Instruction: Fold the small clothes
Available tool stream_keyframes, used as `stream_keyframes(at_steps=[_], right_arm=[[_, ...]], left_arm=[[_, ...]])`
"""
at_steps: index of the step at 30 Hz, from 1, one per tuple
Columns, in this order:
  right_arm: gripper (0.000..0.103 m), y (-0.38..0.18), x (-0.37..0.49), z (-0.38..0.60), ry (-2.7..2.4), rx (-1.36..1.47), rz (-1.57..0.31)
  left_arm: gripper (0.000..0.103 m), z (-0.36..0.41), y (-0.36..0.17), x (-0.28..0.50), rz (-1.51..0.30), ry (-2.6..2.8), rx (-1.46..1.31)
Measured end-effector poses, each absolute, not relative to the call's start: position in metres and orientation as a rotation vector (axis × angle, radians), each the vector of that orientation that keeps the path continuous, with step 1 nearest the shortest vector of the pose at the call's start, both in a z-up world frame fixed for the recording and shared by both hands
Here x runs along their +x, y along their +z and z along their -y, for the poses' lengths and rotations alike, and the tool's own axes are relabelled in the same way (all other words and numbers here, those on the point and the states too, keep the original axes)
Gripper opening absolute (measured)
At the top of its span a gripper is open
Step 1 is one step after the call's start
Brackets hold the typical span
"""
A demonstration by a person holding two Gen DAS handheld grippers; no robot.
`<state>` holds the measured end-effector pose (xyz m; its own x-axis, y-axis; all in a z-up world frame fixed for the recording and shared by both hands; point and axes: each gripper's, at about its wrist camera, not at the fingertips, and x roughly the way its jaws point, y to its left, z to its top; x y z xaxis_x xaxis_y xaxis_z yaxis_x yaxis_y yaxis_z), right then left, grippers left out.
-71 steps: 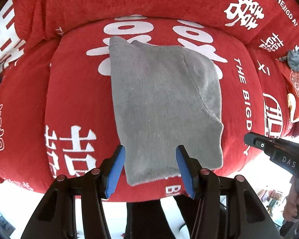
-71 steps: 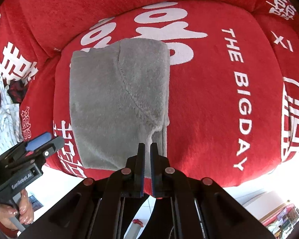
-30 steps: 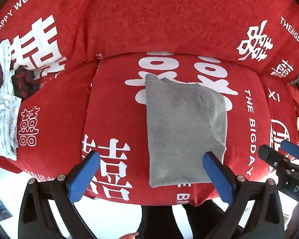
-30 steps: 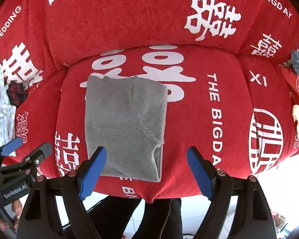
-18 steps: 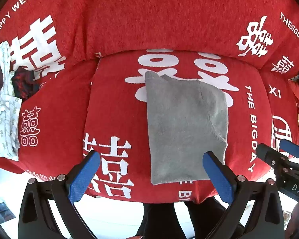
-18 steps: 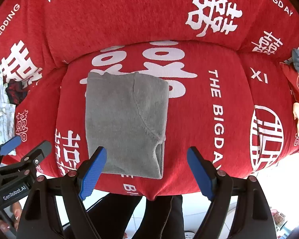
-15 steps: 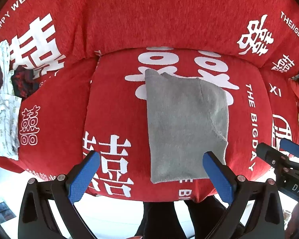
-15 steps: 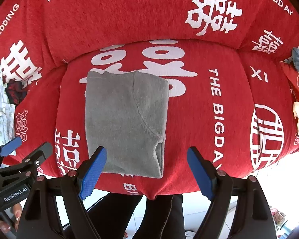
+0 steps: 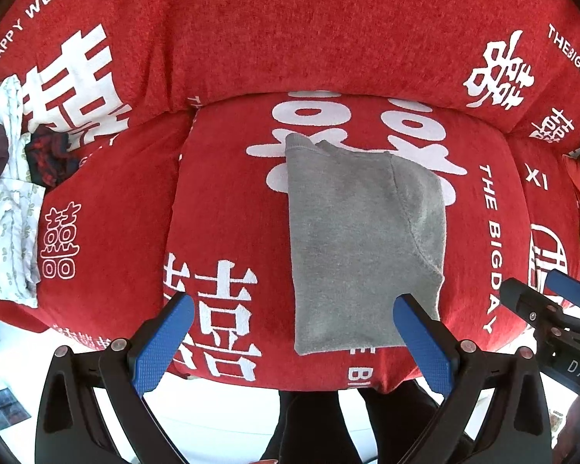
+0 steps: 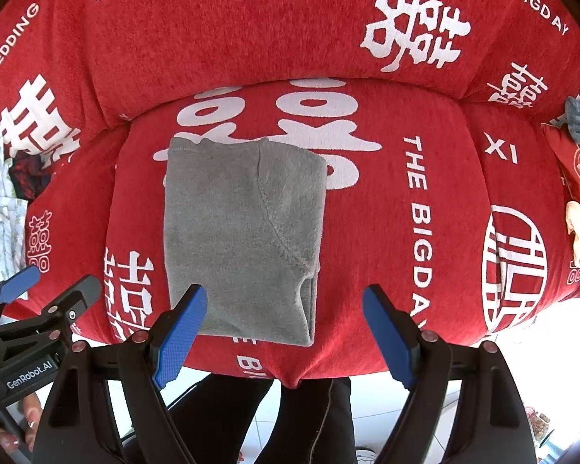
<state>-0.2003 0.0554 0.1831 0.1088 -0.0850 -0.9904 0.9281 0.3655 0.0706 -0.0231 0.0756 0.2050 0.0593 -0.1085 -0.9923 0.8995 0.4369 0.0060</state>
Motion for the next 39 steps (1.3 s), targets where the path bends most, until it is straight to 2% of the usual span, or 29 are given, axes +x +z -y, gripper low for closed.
stream_keyframes(at_steps=[39], right_arm=[[0.085, 0.1851, -0.2001, -0.0581, -0.924, 0.904, -1.221]], left_arm=[[0.103, -0.083, 0.2041, -0.0253, -1.276, -0.885, 0.824]])
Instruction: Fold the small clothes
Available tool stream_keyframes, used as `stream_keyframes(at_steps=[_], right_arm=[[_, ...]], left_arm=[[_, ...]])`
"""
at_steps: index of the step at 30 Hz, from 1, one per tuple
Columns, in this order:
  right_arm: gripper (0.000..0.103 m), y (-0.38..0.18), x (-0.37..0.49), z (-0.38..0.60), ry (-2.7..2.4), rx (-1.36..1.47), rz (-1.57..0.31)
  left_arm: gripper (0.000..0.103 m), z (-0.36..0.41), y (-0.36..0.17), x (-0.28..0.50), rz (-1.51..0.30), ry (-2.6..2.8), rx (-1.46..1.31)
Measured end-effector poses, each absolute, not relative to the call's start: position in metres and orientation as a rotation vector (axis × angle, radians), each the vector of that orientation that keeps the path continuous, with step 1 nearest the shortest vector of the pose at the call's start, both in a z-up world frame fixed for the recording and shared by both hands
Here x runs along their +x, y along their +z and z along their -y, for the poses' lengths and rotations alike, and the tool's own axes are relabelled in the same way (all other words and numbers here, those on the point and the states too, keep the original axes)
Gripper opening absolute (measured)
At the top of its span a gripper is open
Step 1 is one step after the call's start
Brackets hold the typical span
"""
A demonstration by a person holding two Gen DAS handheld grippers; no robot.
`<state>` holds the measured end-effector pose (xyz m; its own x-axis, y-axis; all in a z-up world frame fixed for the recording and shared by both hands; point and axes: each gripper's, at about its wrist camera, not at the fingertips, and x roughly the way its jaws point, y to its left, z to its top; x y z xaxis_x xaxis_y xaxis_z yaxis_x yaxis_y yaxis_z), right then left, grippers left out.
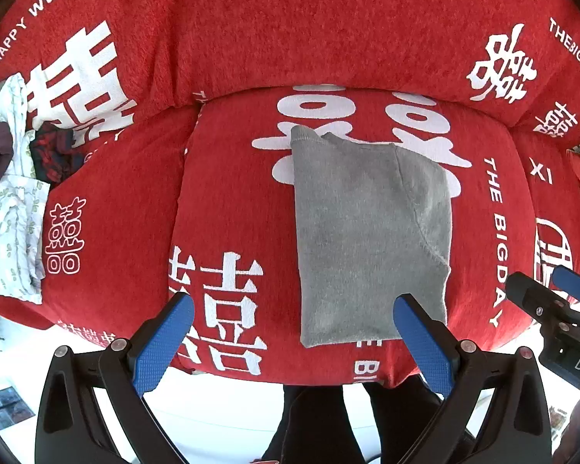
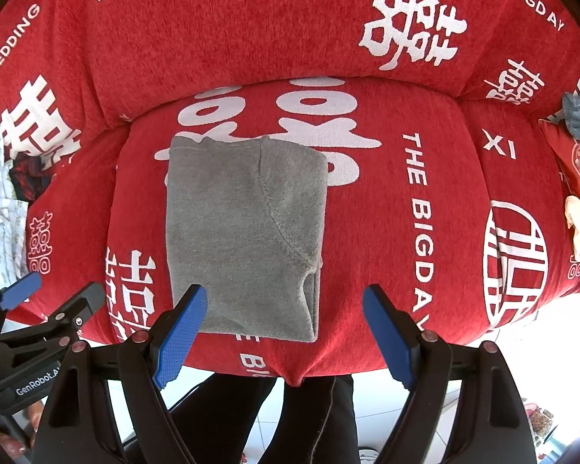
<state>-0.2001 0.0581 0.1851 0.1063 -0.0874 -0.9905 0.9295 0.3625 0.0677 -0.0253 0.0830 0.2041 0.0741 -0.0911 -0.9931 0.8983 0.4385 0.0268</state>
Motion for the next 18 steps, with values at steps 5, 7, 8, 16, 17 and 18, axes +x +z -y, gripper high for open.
stream_keyframes(at_steps=[5, 7, 8, 16, 17, 18], right_arm=[[0.085, 0.1854, -0.2001, -0.0584, -0.926, 0.905, -1.22], [0.085, 0.1851, -0.2003, -0.0585, -0.925, 0.903, -1.22], [0.085, 0.1852, -0.2002, -0.0586, -0.925, 0.902, -1.219], [0.085, 0.1855, -0.2001, -0.0595, -0.929, 0.906, -1.217], [0.085, 0.1855, -0.2001, -0.0594, -0.929, 0.907, -1.218], [0.085, 0.1854, -0.2, -0.0595, -0.929, 0.907, -1.218]], left_arm=[[0.103, -0.0832, 0.2041, -0.0253, -1.275, -0.885, 0.826], [0.103, -0.0835, 0.204, -0.0256, -1.275, -0.885, 0.825], [0.103, -0.0831, 0.2041, -0.0254, -1.275, -0.886, 0.827], [0.103, -0.0831, 0.204, -0.0265, -1.271, -0.886, 0.827], [0.103, -0.0832, 0.2042, -0.0251, -1.269, -0.888, 0.831], [0.103, -0.0832, 0.2044, -0.0247, -1.266, -0.886, 0.835]])
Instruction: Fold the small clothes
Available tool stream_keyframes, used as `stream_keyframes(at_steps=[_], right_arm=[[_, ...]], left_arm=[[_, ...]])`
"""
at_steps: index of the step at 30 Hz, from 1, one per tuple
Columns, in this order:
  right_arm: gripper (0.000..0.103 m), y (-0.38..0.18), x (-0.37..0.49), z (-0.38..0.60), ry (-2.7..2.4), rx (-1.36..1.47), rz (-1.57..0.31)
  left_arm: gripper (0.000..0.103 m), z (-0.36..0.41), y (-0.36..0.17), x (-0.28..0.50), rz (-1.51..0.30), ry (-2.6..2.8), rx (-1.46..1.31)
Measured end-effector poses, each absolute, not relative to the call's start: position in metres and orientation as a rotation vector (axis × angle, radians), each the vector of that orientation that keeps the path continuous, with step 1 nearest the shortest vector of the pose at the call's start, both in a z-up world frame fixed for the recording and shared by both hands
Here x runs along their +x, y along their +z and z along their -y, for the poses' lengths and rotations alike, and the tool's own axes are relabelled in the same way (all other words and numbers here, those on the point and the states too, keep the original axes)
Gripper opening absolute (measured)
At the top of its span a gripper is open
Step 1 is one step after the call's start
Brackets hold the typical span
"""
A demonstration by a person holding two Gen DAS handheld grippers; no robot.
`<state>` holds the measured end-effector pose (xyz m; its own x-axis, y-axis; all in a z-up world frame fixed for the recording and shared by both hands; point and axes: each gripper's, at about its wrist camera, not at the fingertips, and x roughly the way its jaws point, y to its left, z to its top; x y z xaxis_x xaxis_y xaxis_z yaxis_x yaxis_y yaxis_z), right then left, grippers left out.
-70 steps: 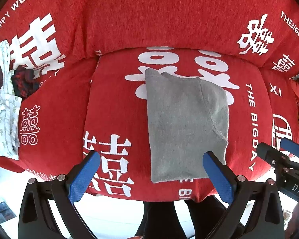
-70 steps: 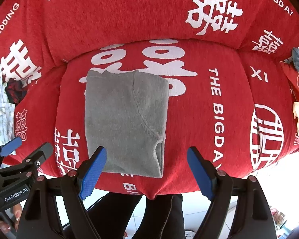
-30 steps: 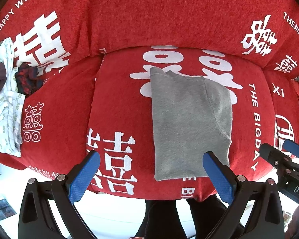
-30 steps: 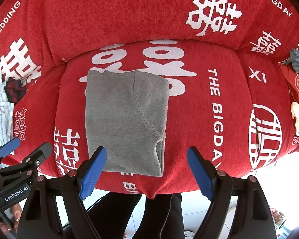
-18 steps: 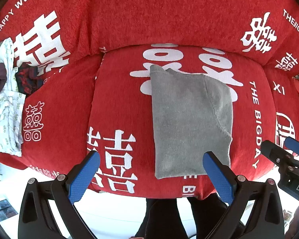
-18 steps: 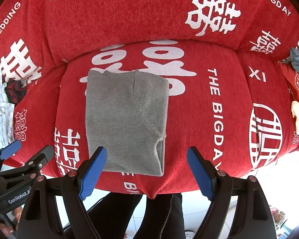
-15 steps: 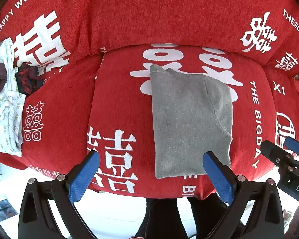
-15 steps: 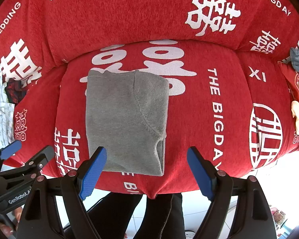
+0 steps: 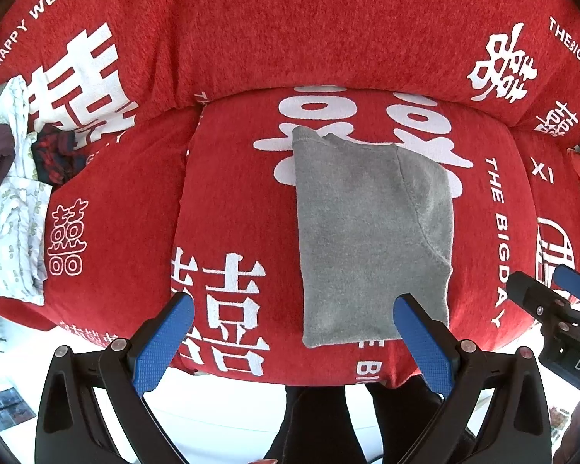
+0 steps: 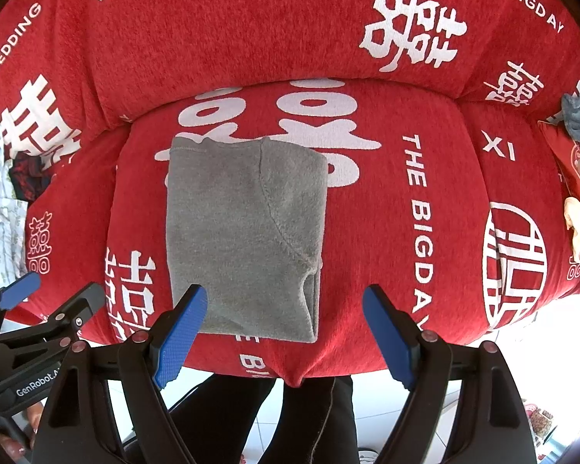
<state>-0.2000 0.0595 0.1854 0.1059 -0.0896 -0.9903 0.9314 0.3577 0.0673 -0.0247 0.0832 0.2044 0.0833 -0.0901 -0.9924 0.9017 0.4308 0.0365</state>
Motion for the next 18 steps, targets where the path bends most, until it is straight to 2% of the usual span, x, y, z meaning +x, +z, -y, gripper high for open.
stream_keyframes(at_steps=[18], right_arm=[[0.085, 0.1828, -0.1969, -0.0616, -0.94, 0.892, -1.228]], left_arm=[[0.103, -0.0824, 0.2018, -0.0189, -1.248, -0.873, 0.824]])
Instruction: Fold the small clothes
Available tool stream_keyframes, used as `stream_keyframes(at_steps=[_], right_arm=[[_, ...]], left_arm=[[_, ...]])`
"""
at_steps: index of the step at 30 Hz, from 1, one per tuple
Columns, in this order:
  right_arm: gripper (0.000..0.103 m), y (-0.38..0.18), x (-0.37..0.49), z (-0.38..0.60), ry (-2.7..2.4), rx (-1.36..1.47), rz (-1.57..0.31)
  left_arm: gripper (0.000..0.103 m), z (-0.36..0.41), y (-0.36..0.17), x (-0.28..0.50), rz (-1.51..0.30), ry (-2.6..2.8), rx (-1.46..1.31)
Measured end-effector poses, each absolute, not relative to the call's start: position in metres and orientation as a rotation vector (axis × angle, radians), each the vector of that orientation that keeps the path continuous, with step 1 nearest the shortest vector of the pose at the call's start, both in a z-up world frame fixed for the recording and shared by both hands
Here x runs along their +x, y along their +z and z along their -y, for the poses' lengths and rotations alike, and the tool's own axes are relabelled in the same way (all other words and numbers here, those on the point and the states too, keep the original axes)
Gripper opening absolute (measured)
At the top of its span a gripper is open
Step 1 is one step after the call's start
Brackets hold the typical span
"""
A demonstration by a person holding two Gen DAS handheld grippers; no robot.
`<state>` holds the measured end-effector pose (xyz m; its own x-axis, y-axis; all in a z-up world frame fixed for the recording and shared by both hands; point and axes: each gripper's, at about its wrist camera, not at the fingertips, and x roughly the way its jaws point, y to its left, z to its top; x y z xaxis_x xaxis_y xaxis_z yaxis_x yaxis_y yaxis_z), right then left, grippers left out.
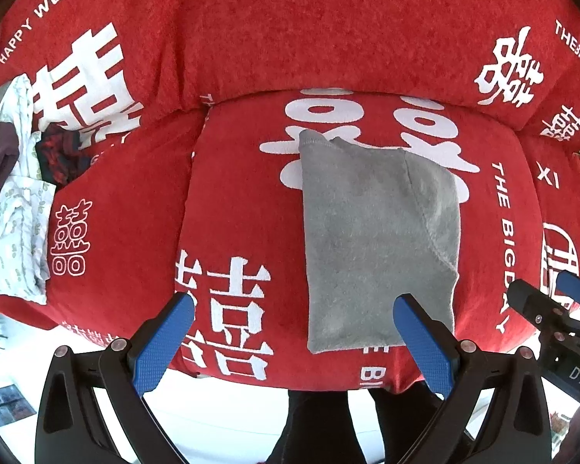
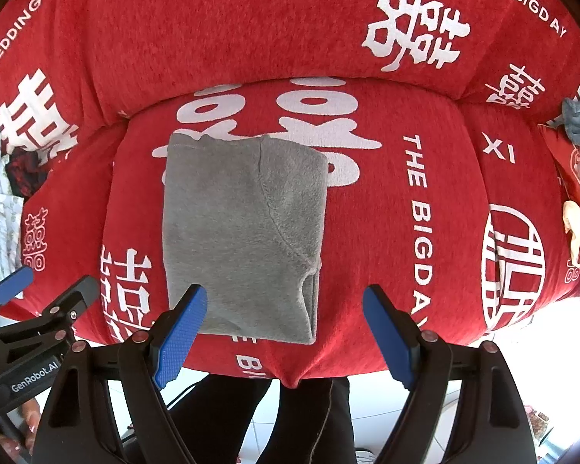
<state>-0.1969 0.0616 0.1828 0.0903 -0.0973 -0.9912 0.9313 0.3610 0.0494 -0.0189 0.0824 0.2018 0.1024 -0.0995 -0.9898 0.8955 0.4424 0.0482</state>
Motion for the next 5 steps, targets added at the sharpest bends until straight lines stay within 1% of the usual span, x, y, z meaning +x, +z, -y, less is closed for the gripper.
stream_keyframes(at_steps=[5], right_arm=[[0.085, 0.1817, -0.1954, -0.0627, -0.944, 0.892, -1.228]], left_arm=[[0.103, -0.0813, 0.2038, -0.018, -1.223, -0.879, 0.829]])
